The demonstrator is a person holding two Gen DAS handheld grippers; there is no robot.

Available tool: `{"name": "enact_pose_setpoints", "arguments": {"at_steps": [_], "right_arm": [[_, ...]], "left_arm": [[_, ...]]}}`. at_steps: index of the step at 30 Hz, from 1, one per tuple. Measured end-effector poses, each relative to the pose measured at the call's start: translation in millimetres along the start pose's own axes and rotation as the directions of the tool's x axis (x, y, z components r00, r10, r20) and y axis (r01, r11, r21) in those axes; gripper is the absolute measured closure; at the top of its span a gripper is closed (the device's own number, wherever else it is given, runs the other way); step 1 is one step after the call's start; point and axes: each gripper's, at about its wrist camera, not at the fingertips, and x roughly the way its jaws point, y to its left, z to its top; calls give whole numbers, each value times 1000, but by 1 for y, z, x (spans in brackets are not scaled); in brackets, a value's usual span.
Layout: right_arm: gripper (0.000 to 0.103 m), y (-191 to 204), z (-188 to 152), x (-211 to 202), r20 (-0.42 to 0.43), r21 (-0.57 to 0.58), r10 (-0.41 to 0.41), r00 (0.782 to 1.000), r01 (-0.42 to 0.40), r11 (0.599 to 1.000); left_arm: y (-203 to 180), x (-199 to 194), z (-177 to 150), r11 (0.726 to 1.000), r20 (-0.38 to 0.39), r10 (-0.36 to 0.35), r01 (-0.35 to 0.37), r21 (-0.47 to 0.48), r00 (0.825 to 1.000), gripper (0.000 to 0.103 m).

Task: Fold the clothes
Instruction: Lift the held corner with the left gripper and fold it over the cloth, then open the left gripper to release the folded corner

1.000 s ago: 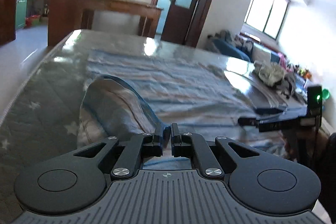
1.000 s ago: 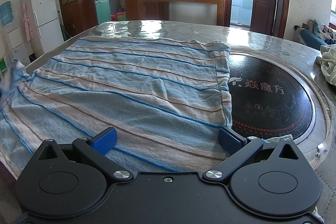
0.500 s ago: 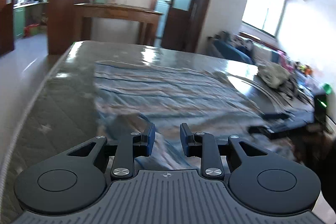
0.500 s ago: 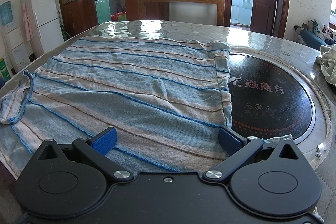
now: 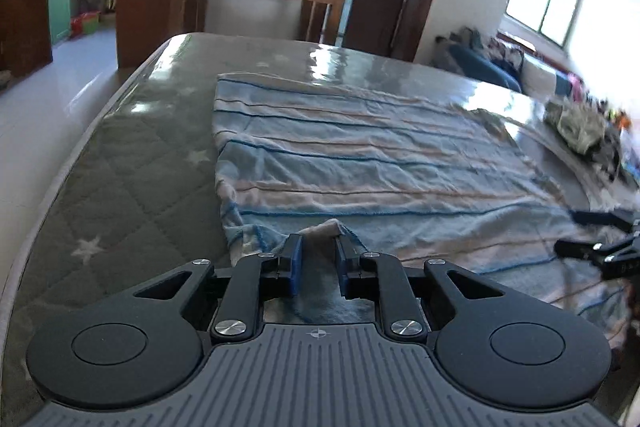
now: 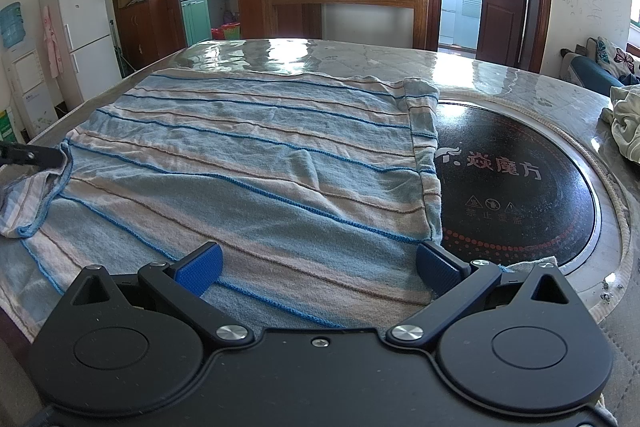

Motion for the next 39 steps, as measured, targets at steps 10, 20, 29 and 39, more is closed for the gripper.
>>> {"name": "enact_pose_setpoints", "arguments": {"at_steps": [10, 20, 29, 39], "right_arm": [[0, 0, 0, 0, 0, 0, 0, 1000, 0, 1000], [0, 0, 0, 0, 0, -1, 0, 1000, 0, 1000], [0, 0, 0, 0, 0, -1, 0, 1000, 0, 1000], [0, 0, 0, 0, -1, -1, -1, 1000, 1, 1000]], "left_arm": [[-2, -32, -9, 999, 28, -40, 40, 0, 999, 83], [-24, -34, -32, 995, -8, -43, 44, 87, 999, 83], [-24, -60, -37, 996, 30, -65, 62, 70, 997, 76], [-41, -57, -55, 993, 10, -37, 36, 111, 999, 60]]}}
